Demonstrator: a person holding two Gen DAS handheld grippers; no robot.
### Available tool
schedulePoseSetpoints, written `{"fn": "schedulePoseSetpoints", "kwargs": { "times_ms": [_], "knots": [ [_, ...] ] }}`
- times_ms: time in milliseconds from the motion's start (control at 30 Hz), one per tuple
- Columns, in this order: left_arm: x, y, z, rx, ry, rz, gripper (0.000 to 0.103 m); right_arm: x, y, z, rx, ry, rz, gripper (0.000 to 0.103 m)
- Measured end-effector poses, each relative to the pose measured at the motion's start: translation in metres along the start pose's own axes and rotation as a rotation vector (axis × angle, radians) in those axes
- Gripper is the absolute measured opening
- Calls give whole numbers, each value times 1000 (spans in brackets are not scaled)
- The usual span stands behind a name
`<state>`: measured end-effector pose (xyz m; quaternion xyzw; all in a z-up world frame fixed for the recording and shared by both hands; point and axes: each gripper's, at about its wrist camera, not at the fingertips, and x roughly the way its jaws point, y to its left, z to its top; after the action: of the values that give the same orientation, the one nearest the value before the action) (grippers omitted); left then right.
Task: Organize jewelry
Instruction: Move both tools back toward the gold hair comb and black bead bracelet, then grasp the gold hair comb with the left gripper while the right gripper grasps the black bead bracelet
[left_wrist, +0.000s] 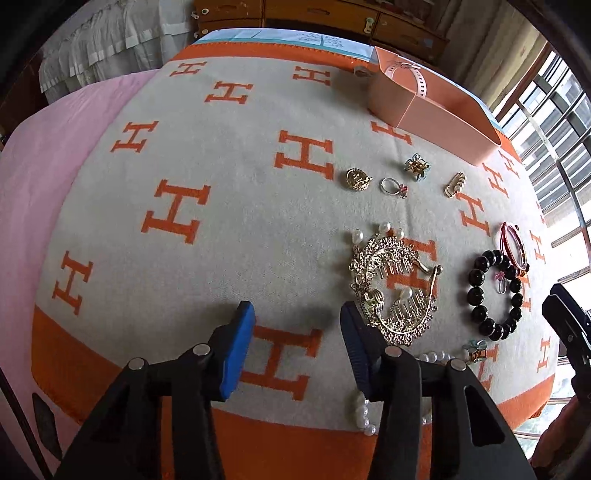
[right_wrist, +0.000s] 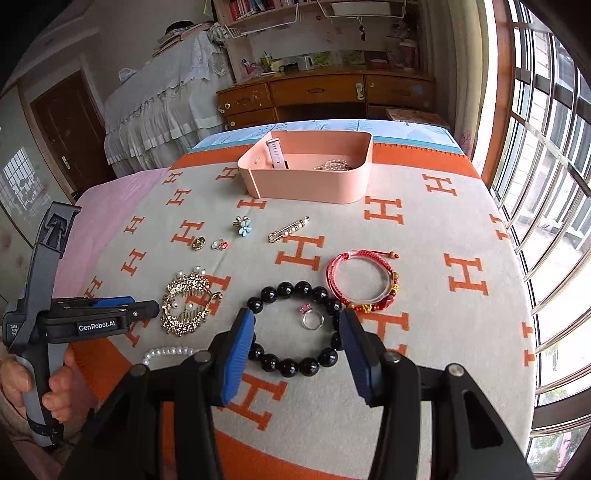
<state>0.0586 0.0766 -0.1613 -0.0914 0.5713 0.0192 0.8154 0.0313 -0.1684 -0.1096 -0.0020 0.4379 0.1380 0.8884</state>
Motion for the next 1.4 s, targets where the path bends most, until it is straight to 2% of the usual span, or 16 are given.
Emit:
{"fn": "schedulePoseSetpoints", "kwargs": {
  "times_ms": [233,400,567,633,700,800,867,1067,1133,1233,1400],
  "knots": [
    [-10,-7,10,-35,-11,-69,46,6,-12,0,13,13,20,49],
    [-5,-21,14,-21,17,-60,46,10,-20,-3,25,25,34,49],
    [0,-41,12,44,31,14,46,12,-27,-4,41,30,38,49],
    [3,-47,13,59,40,37,39,13,-30,-5,45,33,40,49],
    [7,-48,12,58,62,31,25,14,-33,-5,51,37,42,49],
    [9,-51,12,71,56,67,13,15,-34,-5,57,47,39,49],
    [9,-51,12,65,54,60,8,17,-36,-5,54,61,26,49],
    [8,-41,13,43,22,38,8,27,-39,-8,68,123,25,48],
    [4,-37,15,40,4,26,8,34,-39,-8,75,152,33,38],
    [-4,-36,17,48,-29,19,8,38,-37,-6,78,159,43,31],
    [-19,-35,22,63,-79,-3,8,45,-18,-2,-7,164,-37,23]
  ]
}}
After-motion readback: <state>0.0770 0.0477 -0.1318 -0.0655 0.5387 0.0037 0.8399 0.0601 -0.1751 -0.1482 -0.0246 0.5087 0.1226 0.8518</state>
